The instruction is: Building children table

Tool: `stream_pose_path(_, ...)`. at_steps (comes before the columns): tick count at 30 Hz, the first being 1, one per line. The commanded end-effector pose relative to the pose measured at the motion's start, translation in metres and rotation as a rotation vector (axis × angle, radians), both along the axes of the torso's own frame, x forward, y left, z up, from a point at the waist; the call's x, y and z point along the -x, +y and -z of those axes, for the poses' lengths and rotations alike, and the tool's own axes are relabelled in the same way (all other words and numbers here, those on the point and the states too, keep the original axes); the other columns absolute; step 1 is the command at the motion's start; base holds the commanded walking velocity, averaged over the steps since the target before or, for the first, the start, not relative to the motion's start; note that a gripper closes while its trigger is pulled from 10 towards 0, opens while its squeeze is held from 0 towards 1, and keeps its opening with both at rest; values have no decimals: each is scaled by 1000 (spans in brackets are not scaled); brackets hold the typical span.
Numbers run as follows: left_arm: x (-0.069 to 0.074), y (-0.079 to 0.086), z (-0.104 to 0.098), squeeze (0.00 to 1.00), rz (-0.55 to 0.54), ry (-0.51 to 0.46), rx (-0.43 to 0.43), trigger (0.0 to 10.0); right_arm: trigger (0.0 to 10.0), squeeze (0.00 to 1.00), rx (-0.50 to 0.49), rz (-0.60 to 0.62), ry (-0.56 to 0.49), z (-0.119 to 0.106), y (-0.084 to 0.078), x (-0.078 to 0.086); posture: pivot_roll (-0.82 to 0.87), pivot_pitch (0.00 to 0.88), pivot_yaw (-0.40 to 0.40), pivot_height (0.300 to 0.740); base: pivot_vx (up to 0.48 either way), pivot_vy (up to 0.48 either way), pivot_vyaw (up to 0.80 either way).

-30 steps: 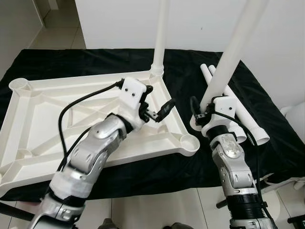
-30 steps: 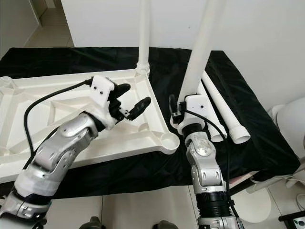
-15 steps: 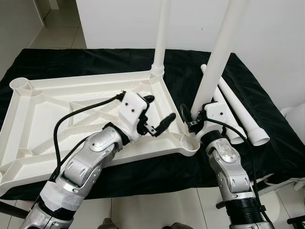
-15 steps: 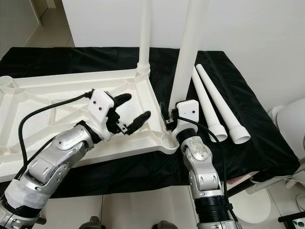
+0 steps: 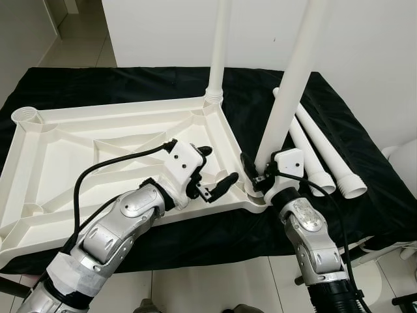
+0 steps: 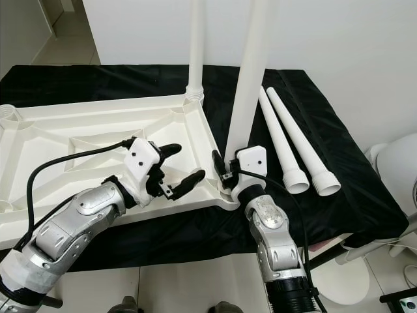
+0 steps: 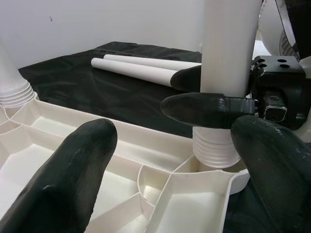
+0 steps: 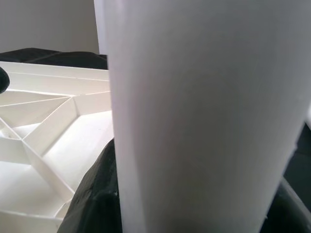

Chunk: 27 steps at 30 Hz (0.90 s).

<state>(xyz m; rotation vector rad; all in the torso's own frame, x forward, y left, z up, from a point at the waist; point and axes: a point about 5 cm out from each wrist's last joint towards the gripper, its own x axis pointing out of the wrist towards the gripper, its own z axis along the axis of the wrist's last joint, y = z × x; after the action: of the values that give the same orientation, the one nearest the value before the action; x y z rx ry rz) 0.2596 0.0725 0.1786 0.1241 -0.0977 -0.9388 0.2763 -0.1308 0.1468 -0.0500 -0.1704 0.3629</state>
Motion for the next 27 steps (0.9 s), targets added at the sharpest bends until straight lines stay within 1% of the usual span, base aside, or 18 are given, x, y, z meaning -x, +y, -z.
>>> stream_pose_path(1, 19, -10, 3, 0, 362, 26, -54, 10000, 10000, 0, 4, -7, 22, 6, -2, 2, 50, 14, -47, 740, 0, 0, 0)
stream_pose_path(6, 20, -9, 4, 0, 374, 31, -65, 10000, 10000, 0, 42, -36, 72, 21, -2, 8, 52, 13, -45, 740, 0, 0, 0)
stream_pose_path(12, 21, -9, 3, 0, 377, 31, -69, 10000, 10000, 0, 56, -50, 92, 27, -4, 12, 54, 12, -45, 740, 0, 0, 0)
stream_pose_path(16, 21, -9, 2, 0, 380, 30, -72, 10000, 10000, 0, 62, -45, 116, 35, -9, 15, 56, 10, -43, 740, 0, 0, 0)
stream_pose_path(20, 21, -9, 2, 0, 382, 27, -72, 10000, 10000, 0, 52, -29, 130, 39, -13, 15, 57, 7, -40, 740, 0, 0, 0)
stream_pose_path(24, 21, -10, 0, 0, 391, 23, -75, 10000, 10000, 0, -12, 14, 148, 43, -19, 11, 58, 3, -37, 740, 0, 0, 0)
stream_pose_path(27, 21, -10, 0, 0, 393, 20, -77, 10000, 10000, 0, -16, 25, 155, 46, -20, 11, 58, 0, -33, 740, 0, 0, 0)
